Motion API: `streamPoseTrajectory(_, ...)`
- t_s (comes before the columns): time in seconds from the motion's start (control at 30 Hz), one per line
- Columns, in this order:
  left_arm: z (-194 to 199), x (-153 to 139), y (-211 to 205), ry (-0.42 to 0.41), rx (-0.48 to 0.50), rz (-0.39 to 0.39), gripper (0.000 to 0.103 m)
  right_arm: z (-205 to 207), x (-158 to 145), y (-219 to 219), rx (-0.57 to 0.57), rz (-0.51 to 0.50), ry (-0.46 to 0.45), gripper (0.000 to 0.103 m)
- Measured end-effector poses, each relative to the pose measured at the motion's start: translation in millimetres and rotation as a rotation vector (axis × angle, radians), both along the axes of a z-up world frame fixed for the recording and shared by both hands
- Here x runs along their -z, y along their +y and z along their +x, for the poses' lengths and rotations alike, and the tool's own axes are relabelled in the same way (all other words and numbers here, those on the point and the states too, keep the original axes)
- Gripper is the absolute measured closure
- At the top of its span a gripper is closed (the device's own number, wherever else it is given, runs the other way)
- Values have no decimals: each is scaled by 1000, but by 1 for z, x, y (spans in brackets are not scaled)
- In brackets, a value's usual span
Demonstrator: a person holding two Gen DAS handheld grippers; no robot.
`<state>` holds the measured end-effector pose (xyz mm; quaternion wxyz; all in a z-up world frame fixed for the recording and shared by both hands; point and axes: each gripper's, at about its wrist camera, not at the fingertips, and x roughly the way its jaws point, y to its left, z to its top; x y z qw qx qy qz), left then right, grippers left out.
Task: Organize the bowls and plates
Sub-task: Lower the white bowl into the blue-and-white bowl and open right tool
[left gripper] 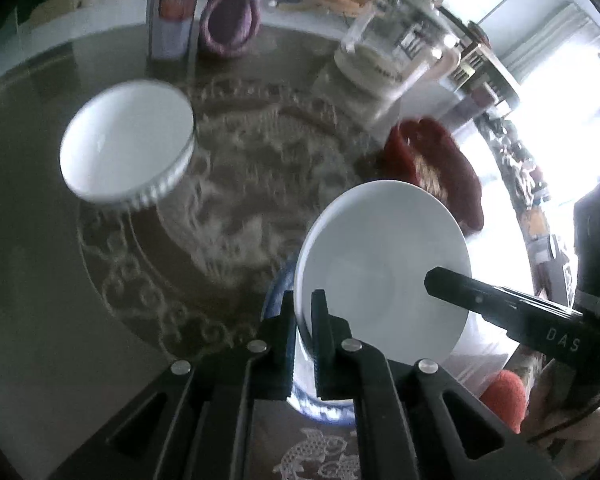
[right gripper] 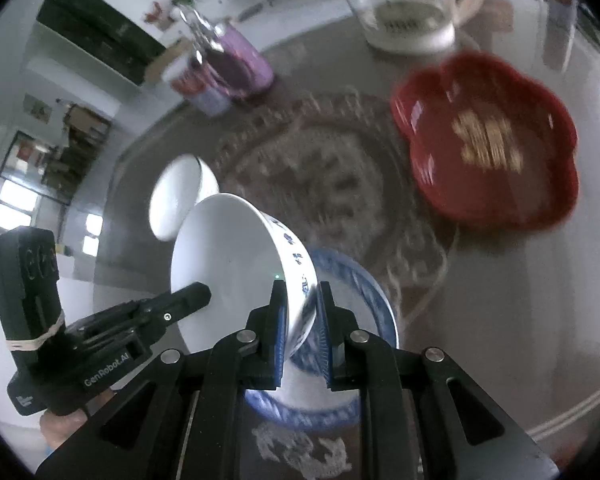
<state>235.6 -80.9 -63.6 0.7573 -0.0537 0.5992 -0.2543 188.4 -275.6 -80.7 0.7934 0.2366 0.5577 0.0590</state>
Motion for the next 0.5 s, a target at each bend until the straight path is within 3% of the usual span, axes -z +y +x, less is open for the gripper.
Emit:
streamPoseTrajectory(0.27,-22,30,-6,71,15,18,98,-21,29,-2,2,-16,62,87)
streamPoseTrajectory(0.5,-20,35,-8,58,30,35,97,-22,36,2,-29,-66,51,83)
